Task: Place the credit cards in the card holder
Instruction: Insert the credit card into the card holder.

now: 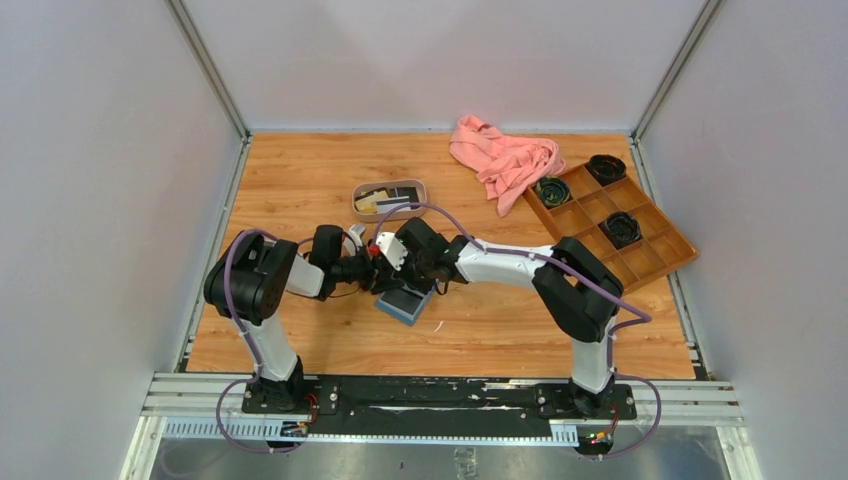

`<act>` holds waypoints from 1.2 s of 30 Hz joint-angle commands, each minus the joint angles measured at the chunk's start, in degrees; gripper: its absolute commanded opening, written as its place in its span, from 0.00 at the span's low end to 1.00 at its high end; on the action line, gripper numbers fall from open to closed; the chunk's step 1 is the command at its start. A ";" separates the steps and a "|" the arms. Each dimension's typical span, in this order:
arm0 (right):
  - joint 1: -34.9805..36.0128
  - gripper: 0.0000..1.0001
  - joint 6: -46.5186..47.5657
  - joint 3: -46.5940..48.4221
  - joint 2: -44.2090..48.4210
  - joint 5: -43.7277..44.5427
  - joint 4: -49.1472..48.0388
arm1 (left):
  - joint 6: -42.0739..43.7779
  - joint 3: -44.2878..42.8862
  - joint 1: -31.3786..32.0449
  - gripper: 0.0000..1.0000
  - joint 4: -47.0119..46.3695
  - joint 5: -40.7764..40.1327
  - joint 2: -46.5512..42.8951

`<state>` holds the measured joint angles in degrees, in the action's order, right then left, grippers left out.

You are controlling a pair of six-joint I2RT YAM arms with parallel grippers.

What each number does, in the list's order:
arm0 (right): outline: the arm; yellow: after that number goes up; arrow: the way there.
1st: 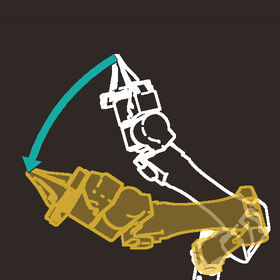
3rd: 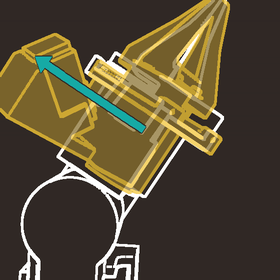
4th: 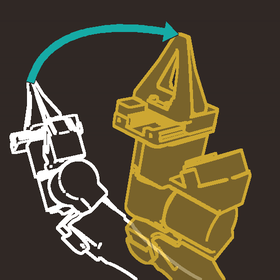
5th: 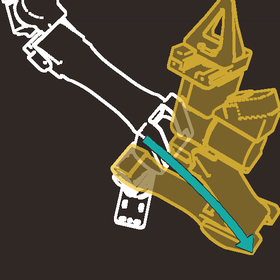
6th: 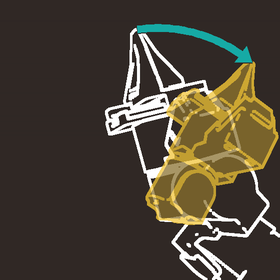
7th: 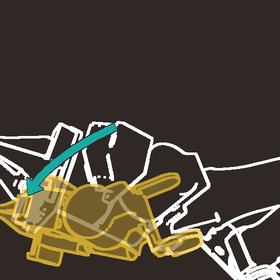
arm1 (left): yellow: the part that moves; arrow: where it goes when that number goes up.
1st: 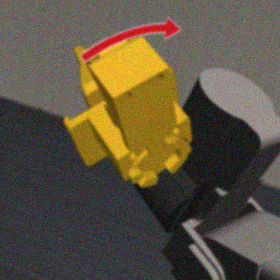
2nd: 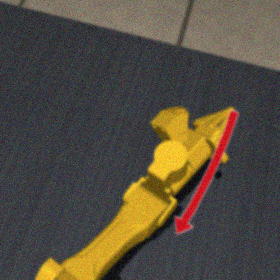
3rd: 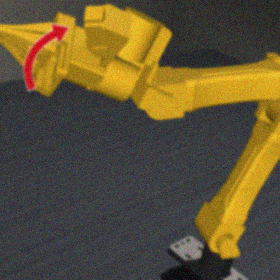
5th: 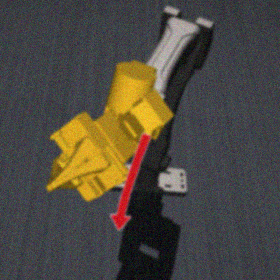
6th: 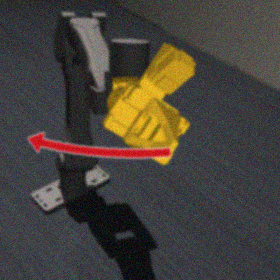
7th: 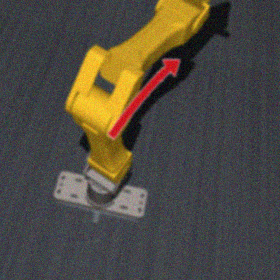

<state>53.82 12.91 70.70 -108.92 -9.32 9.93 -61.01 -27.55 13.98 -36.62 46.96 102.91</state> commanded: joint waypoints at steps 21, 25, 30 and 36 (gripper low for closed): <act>-20.78 0.58 3.57 0.91 5.82 -46.46 10.76 | 14.48 6.04 0.26 0.51 20.39 -10.57 -40.83; -21.04 0.60 1.63 2.27 2.69 -43.83 11.34 | 28.42 3.90 0.18 0.60 33.22 -22.30 -56.10; -21.31 0.63 0.19 4.05 -0.30 -40.22 12.57 | 29.99 6.91 -0.07 1.00 36.20 -31.61 -69.44; -21.31 0.64 -0.43 5.60 -2.84 -38.06 13.70 | 22.56 11.24 -0.44 0.98 34.39 -25.47 -69.27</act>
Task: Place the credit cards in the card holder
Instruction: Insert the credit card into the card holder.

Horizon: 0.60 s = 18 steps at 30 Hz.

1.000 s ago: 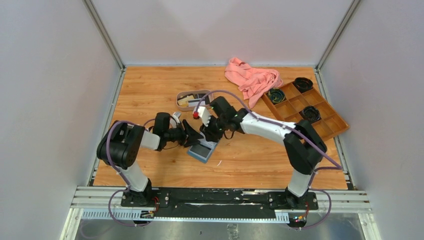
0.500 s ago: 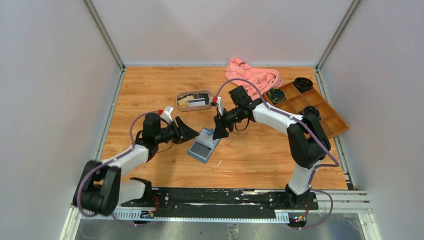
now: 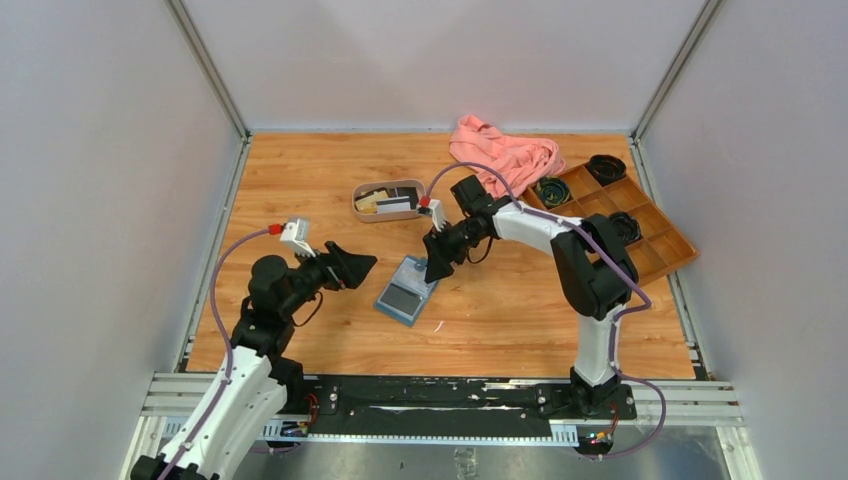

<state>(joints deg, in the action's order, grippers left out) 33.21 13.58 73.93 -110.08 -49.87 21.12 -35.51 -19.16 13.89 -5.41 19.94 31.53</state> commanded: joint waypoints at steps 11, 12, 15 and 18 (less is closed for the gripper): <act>-0.69 0.64 -1.10 3.58 -4.57 4.43 3.66 | -9.76 10.46 1.30 0.83 3.30 3.92 2.34; -0.70 0.64 -1.10 3.59 -4.65 4.69 3.66 | -9.91 10.87 1.72 0.80 3.32 3.58 2.48; -0.72 0.63 -1.18 3.50 -5.02 4.48 3.83 | -10.11 11.41 3.08 0.72 3.30 2.43 3.35; -0.63 0.62 -1.19 3.30 -5.26 4.66 3.81 | -9.94 10.91 4.51 0.65 3.21 1.33 5.46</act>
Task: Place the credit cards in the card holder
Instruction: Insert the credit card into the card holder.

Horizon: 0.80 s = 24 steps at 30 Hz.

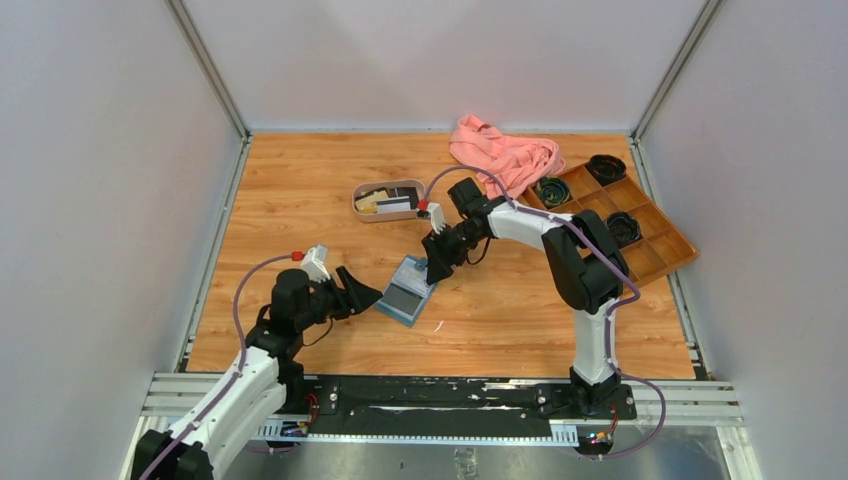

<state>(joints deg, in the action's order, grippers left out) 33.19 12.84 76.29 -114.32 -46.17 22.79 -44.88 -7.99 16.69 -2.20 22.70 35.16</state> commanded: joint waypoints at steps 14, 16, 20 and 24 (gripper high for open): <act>-0.43 0.47 -1.30 0.35 1.02 -4.79 2.09 | 0.57 -1.43 6.12 0.59 -0.38 -6.82 9.32; -0.41 0.45 -1.61 0.27 1.19 -5.70 2.02 | 0.59 -1.25 6.16 0.59 -0.69 -7.13 9.90; -0.42 0.43 -3.00 0.02 0.97 -7.59 1.55 | 0.50 -1.31 6.16 0.59 -1.04 -7.31 10.20; -0.41 0.41 -5.59 -0.51 0.08 -9.48 0.21 | 0.41 -1.75 6.20 0.59 -1.10 -6.87 9.90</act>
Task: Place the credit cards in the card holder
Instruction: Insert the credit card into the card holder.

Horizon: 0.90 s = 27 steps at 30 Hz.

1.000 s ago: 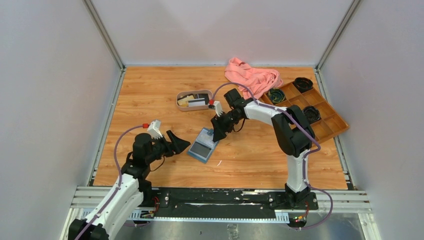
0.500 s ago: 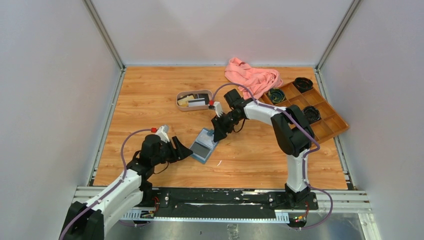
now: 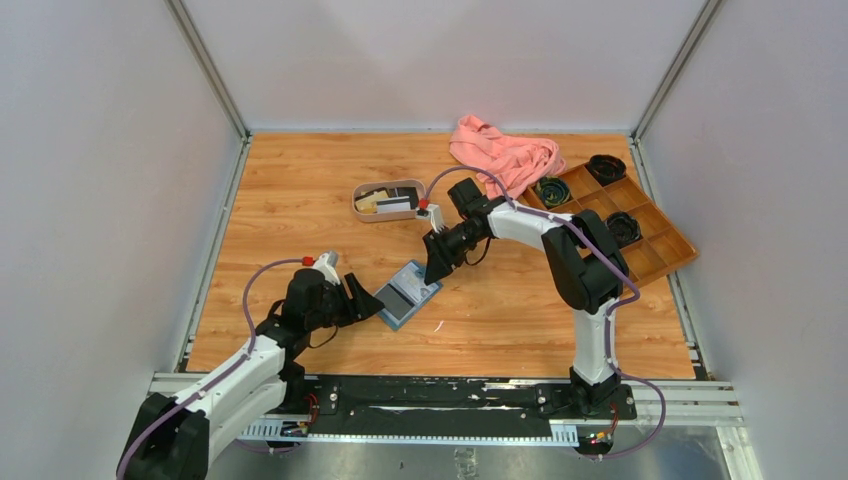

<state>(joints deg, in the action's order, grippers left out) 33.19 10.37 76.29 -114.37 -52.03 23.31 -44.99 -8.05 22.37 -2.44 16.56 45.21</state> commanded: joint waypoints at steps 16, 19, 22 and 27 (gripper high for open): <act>-0.52 0.42 -7.99 -1.67 -2.11 3.54 -2.56 | -1.11 -6.00 4.07 0.61 -3.83 -1.18 1.78; -0.54 0.42 -8.04 -1.67 -2.42 4.28 -2.57 | -1.52 -7.04 6.27 0.60 -5.70 -2.83 5.66; -0.50 0.42 -8.02 -1.80 -2.65 4.54 -2.57 | -1.65 -8.28 7.74 0.57 -7.52 -4.14 9.48; -0.46 0.42 -8.00 -1.89 -2.88 4.55 -2.57 | -0.81 -10.81 8.38 0.48 -9.31 -5.62 16.32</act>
<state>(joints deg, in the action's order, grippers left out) 33.19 2.74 75.44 -115.92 -48.34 20.51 -46.52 -16.23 30.13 -8.27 13.58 57.65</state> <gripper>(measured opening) 0.422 0.509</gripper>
